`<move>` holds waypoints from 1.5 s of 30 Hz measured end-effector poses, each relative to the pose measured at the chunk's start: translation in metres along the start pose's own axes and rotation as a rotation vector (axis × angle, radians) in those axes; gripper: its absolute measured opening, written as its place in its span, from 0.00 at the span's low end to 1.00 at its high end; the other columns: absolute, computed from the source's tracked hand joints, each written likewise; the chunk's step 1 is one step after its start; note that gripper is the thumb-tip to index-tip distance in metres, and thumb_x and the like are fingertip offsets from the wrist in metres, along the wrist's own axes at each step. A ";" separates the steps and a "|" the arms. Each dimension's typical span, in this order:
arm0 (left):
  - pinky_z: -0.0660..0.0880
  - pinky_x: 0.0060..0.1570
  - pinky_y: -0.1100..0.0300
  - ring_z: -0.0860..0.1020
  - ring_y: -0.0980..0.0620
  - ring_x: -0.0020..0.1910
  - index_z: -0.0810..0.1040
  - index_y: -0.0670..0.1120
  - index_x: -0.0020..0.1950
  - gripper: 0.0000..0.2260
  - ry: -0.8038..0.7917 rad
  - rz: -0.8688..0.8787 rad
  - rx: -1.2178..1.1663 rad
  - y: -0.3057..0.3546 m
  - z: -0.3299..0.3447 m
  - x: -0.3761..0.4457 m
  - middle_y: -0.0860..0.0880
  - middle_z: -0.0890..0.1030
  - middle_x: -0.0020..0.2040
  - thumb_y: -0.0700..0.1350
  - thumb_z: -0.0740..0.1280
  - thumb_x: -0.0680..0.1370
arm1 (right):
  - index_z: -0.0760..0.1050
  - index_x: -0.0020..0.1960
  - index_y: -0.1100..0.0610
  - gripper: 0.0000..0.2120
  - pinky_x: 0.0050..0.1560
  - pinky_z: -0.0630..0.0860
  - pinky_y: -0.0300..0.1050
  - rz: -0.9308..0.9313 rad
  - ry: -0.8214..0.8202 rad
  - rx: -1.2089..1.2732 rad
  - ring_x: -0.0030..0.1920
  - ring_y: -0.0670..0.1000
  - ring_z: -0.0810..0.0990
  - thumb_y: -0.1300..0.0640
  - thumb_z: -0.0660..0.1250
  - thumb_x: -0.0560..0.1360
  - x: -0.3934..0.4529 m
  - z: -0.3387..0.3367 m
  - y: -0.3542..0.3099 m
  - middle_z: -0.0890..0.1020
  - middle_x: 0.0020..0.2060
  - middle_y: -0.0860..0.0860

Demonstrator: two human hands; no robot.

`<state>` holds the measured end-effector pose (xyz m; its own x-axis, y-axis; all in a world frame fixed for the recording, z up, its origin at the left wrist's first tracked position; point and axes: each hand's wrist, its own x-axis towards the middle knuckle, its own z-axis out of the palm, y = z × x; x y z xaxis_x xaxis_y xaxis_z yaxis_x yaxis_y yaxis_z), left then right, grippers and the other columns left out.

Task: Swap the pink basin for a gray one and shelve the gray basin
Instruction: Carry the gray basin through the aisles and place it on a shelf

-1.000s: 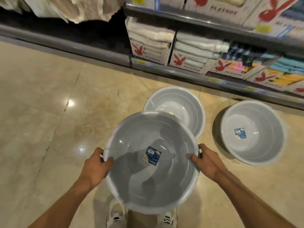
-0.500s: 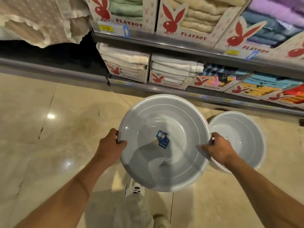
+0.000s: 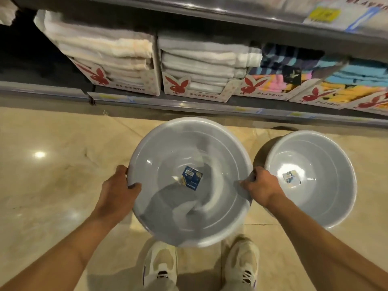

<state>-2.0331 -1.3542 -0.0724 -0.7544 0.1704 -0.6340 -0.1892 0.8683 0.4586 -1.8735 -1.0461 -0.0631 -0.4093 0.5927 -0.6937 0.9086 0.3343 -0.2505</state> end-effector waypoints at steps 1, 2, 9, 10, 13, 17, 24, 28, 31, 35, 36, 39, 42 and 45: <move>0.70 0.30 0.60 0.78 0.50 0.38 0.69 0.44 0.55 0.09 -0.014 -0.017 0.006 -0.002 0.004 0.002 0.45 0.81 0.45 0.42 0.67 0.78 | 0.71 0.48 0.60 0.13 0.43 0.70 0.47 -0.004 -0.004 -0.020 0.45 0.57 0.75 0.54 0.72 0.74 0.003 0.004 0.001 0.78 0.45 0.56; 0.70 0.30 0.59 0.78 0.49 0.38 0.69 0.44 0.54 0.08 -0.026 -0.042 0.007 -0.004 0.009 0.003 0.45 0.80 0.45 0.42 0.66 0.78 | 0.71 0.48 0.60 0.13 0.42 0.69 0.47 -0.010 -0.011 -0.031 0.44 0.57 0.74 0.54 0.72 0.74 0.004 0.008 0.003 0.77 0.45 0.56; 0.69 0.38 0.53 0.73 0.41 0.39 0.65 0.42 0.52 0.09 0.000 -0.064 0.163 -0.015 0.033 0.010 0.41 0.75 0.44 0.40 0.66 0.79 | 0.66 0.49 0.55 0.11 0.39 0.65 0.45 -0.037 0.012 -0.061 0.38 0.56 0.70 0.53 0.68 0.76 0.014 0.040 0.019 0.75 0.45 0.56; 0.69 0.36 0.54 0.73 0.43 0.37 0.65 0.43 0.53 0.09 -0.027 -0.087 0.159 -0.016 0.035 0.011 0.42 0.75 0.43 0.41 0.66 0.79 | 0.65 0.49 0.54 0.10 0.39 0.65 0.46 -0.031 0.022 -0.068 0.38 0.56 0.70 0.54 0.67 0.76 0.015 0.043 0.022 0.75 0.44 0.56; 0.69 0.29 0.59 0.75 0.49 0.37 0.62 0.46 0.57 0.14 -0.136 -0.183 0.055 -0.019 0.039 0.015 0.46 0.75 0.44 0.40 0.66 0.79 | 0.66 0.47 0.55 0.09 0.38 0.68 0.47 0.023 -0.021 0.008 0.39 0.56 0.73 0.54 0.66 0.76 0.021 0.050 0.028 0.76 0.42 0.55; 0.77 0.38 0.54 0.78 0.47 0.44 0.60 0.52 0.60 0.23 -0.215 -0.203 0.038 -0.023 0.030 0.011 0.48 0.76 0.48 0.39 0.71 0.76 | 0.66 0.51 0.54 0.16 0.31 0.69 0.43 0.090 -0.105 0.162 0.37 0.49 0.75 0.55 0.71 0.70 0.027 0.049 0.030 0.75 0.39 0.49; 0.80 0.42 0.49 0.82 0.42 0.43 0.61 0.54 0.64 0.27 -0.204 -0.084 0.061 0.019 0.007 -0.022 0.46 0.80 0.50 0.45 0.75 0.75 | 0.67 0.47 0.52 0.13 0.32 0.73 0.43 0.077 -0.070 0.348 0.36 0.53 0.78 0.57 0.70 0.69 0.009 0.004 0.045 0.77 0.38 0.48; 0.77 0.31 0.64 0.84 0.48 0.40 0.62 0.56 0.63 0.27 -0.202 0.010 0.053 0.073 0.001 -0.038 0.48 0.81 0.50 0.44 0.76 0.74 | 0.66 0.50 0.52 0.13 0.33 0.67 0.46 0.037 0.021 0.295 0.37 0.53 0.73 0.53 0.69 0.71 -0.013 -0.045 0.067 0.75 0.38 0.48; 0.79 0.31 0.63 0.84 0.49 0.41 0.63 0.57 0.62 0.27 -0.231 0.085 0.071 0.129 0.008 -0.048 0.49 0.81 0.49 0.45 0.77 0.73 | 0.69 0.53 0.54 0.13 0.32 0.67 0.43 0.070 0.070 0.322 0.37 0.51 0.75 0.53 0.68 0.72 -0.024 -0.086 0.092 0.77 0.40 0.51; 0.83 0.40 0.50 0.83 0.46 0.43 0.62 0.58 0.62 0.28 -0.290 0.152 0.091 0.201 0.041 -0.061 0.48 0.81 0.49 0.44 0.77 0.74 | 0.70 0.55 0.55 0.13 0.34 0.69 0.46 0.130 0.139 0.346 0.36 0.50 0.75 0.53 0.66 0.74 -0.032 -0.139 0.142 0.76 0.37 0.48; 0.83 0.40 0.50 0.83 0.46 0.44 0.63 0.58 0.62 0.27 -0.302 0.170 0.093 0.217 0.053 -0.065 0.48 0.81 0.49 0.44 0.77 0.74 | 0.69 0.54 0.54 0.12 0.34 0.70 0.46 0.135 0.155 0.340 0.36 0.50 0.75 0.52 0.66 0.74 -0.033 -0.151 0.157 0.75 0.37 0.47; 0.82 0.36 0.55 0.83 0.48 0.44 0.64 0.56 0.62 0.25 -0.329 0.232 0.106 0.258 0.095 -0.072 0.48 0.81 0.51 0.43 0.76 0.74 | 0.68 0.50 0.52 0.08 0.34 0.72 0.47 0.154 0.215 0.321 0.36 0.49 0.76 0.50 0.64 0.75 -0.036 -0.182 0.203 0.75 0.37 0.46; 0.81 0.39 0.55 0.82 0.50 0.44 0.65 0.53 0.62 0.21 -0.367 0.310 0.178 0.288 0.144 -0.070 0.50 0.80 0.50 0.44 0.74 0.76 | 0.70 0.48 0.53 0.08 0.35 0.70 0.49 0.192 0.278 0.318 0.37 0.53 0.75 0.50 0.64 0.75 -0.033 -0.195 0.249 0.77 0.38 0.49; 0.76 0.36 0.62 0.79 0.55 0.43 0.67 0.52 0.62 0.20 -0.383 0.357 0.244 0.304 0.187 -0.062 0.52 0.78 0.49 0.46 0.73 0.76 | 0.71 0.48 0.54 0.07 0.34 0.66 0.48 0.241 0.306 0.342 0.36 0.54 0.73 0.52 0.65 0.76 -0.023 -0.194 0.283 0.77 0.40 0.52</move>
<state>-1.9263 -1.0138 -0.0100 -0.4551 0.5897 -0.6672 0.2204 0.8006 0.5572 -1.6235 -0.8232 0.0127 -0.1441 0.8276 -0.5425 0.9344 -0.0666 -0.3499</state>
